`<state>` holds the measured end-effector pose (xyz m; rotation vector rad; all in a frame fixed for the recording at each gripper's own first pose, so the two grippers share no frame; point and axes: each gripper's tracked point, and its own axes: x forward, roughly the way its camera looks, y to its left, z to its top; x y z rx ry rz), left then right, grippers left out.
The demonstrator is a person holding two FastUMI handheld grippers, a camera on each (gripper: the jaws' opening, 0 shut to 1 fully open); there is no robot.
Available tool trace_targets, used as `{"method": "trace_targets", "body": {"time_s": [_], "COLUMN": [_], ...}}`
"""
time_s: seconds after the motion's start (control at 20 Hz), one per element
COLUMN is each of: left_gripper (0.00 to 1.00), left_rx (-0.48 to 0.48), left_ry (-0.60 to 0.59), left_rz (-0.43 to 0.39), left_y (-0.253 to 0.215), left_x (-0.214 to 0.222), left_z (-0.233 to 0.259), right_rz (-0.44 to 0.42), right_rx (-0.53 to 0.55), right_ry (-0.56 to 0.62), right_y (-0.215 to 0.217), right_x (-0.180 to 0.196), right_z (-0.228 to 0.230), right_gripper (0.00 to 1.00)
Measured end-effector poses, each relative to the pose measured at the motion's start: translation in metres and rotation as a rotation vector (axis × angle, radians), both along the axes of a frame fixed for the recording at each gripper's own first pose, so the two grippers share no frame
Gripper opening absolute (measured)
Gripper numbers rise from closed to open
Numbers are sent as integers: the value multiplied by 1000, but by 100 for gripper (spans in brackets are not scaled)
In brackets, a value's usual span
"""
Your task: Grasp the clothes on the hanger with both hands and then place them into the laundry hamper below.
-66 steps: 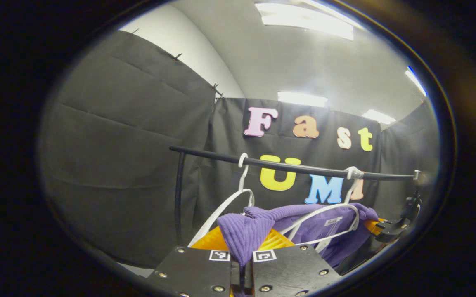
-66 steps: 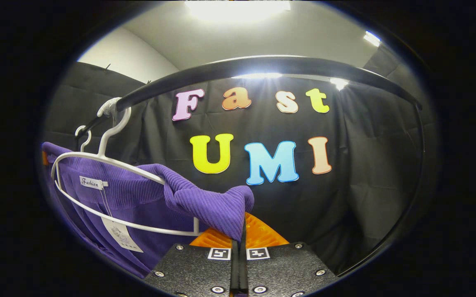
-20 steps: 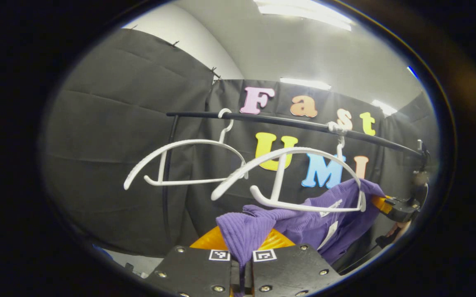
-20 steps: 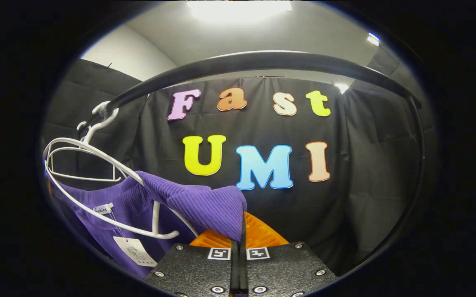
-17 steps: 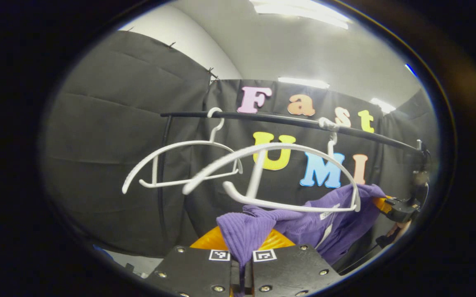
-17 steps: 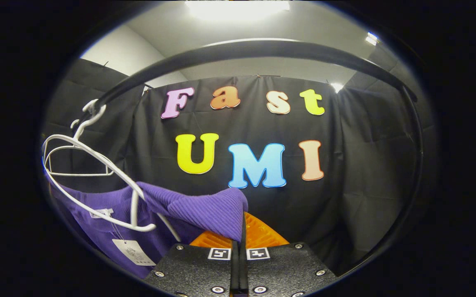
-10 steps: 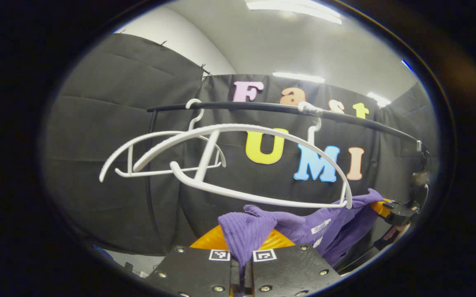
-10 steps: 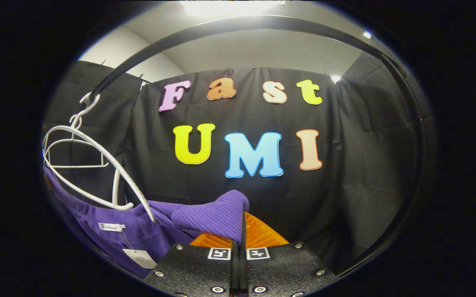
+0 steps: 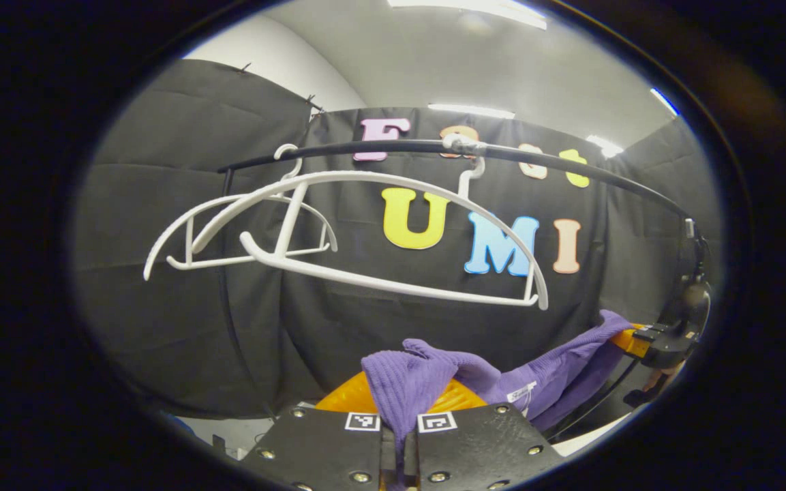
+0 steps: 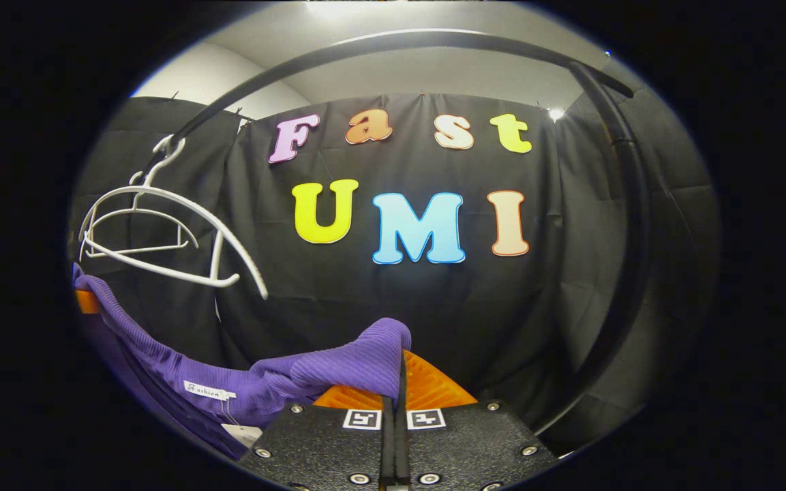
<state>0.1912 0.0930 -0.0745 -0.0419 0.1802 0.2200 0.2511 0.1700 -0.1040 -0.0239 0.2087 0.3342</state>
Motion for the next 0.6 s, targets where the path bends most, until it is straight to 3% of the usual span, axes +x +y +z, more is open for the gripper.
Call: {"method": "trace_targets", "body": {"time_s": [0.1,0.15,0.2,0.25,0.3,0.35,0.4,0.55,0.6], "left_gripper": [5,0,5,0,5,0,5,5,12], "left_rx": [1,5,3,-3,-12,-21,-26,-27,-30], "left_ry": [24,45,59,67,80,92,99,126,138], "left_rz": [-42,-57,-70,-85,-97,-109,-122,-155,-165], "left_y": [-6,-3,-2,-2,-1,2,3,12,15], "left_x": [-22,-32,-42,-53,-65,-75,-85,-112,-120], "left_z": [-11,-18,-24,-29,-33,-37,-41,-50,-57], "right_rz": [9,13,16,14,10,3,-4,-25,-29], "right_rx": [-19,-30,-44,-55,-62,-67,-65,-56,-57], "right_ry": [21,32,47,58,73,92,111,146,155], "right_y": [0,1,1,1,1,2,3,10,12], "right_x": [-31,-47,-63,-80,-96,-112,-127,-170,-182], "right_z": [-3,-6,-9,-14,-19,-23,-26,-34,-36], "right_gripper": [0,0,0,0,0,0,0,0,0]}}
